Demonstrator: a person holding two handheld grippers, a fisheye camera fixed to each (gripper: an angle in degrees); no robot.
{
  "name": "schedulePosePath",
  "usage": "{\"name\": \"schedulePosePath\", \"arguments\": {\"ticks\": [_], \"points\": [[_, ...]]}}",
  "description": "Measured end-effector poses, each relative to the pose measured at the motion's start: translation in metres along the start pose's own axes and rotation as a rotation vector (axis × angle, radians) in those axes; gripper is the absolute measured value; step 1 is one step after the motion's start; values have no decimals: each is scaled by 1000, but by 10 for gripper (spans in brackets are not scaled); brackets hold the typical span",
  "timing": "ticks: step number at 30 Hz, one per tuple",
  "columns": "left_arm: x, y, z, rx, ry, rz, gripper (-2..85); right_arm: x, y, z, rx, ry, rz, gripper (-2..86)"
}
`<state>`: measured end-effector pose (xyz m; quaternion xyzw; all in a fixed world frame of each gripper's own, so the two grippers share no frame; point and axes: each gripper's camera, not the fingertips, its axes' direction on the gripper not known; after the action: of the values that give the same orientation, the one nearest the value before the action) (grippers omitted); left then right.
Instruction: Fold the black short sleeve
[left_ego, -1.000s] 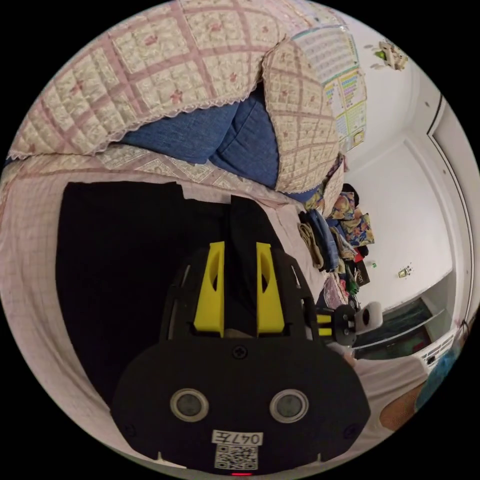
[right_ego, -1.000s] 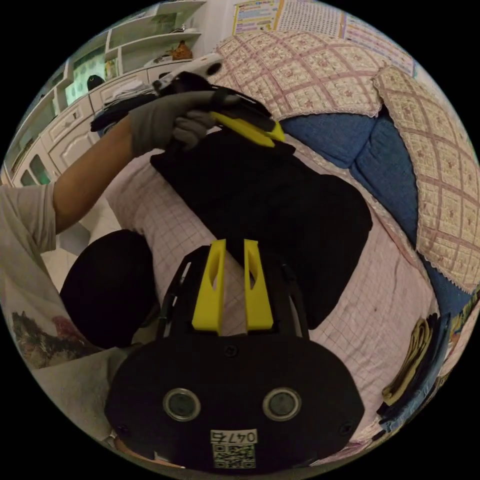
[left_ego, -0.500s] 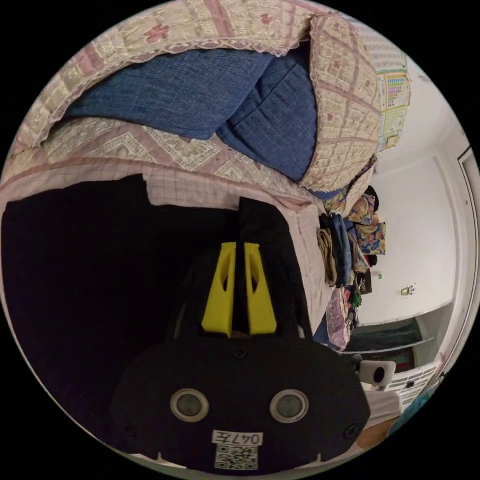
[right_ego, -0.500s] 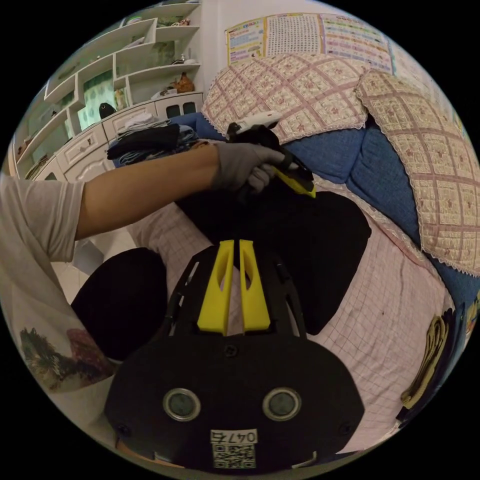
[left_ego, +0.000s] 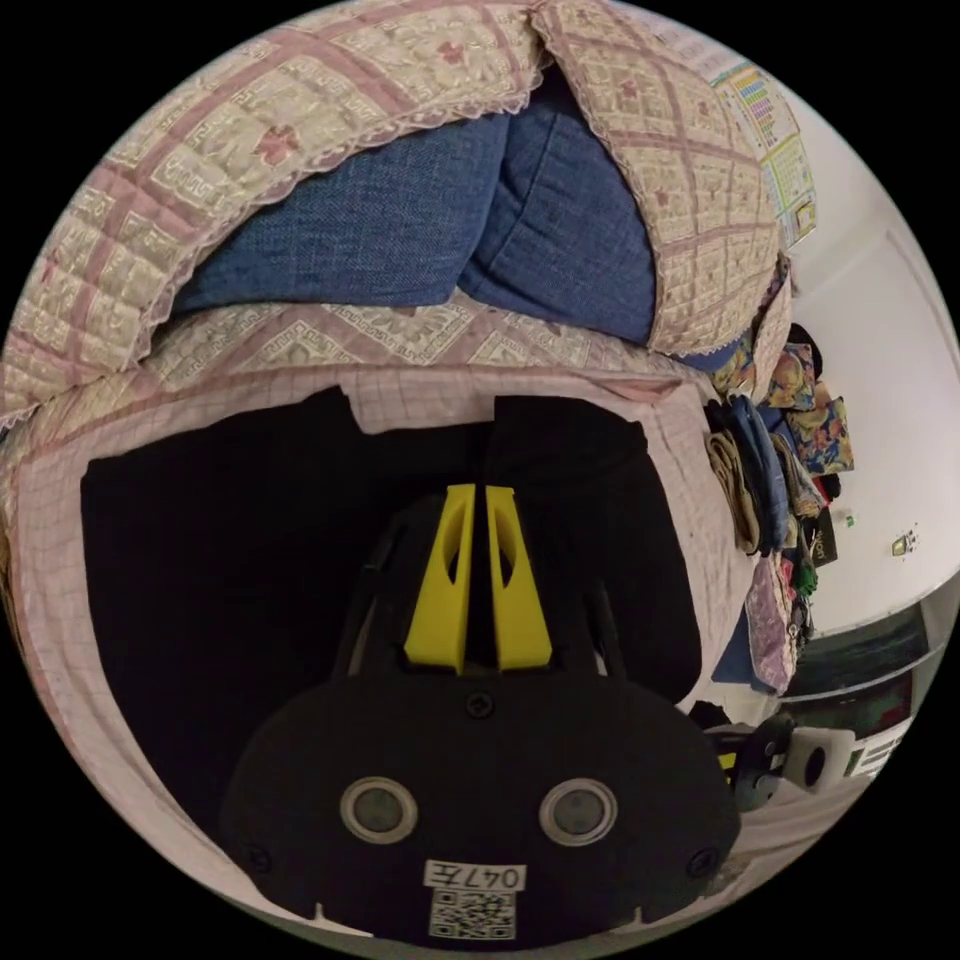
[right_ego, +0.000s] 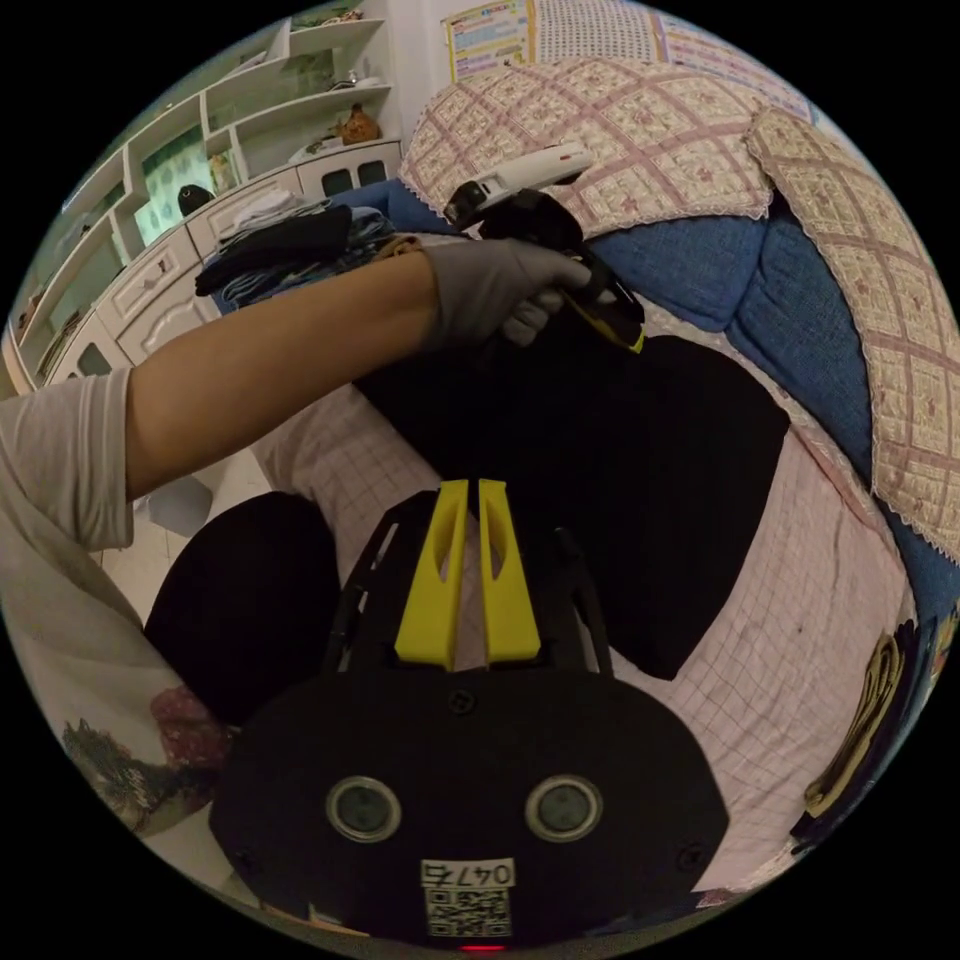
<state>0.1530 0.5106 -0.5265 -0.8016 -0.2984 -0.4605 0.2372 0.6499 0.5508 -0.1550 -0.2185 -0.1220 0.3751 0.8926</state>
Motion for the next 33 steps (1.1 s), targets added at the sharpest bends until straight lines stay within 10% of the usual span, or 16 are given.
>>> {"name": "schedulePosePath", "arguments": {"ticks": [10,17,25,33], "points": [[14,-9,-42,-11,-153,78,69,91,30,-118,370,5,250,1],[36,31,-169,148,-242,169,67,201,-3,-101,151,11,313,-1],[52,108,-160,-110,-97,356,52,227,-39,-63,2,49,283,1],[-45,184,-354,91,50,235,54,218,-23,-126,153,-119,298,18]]}}
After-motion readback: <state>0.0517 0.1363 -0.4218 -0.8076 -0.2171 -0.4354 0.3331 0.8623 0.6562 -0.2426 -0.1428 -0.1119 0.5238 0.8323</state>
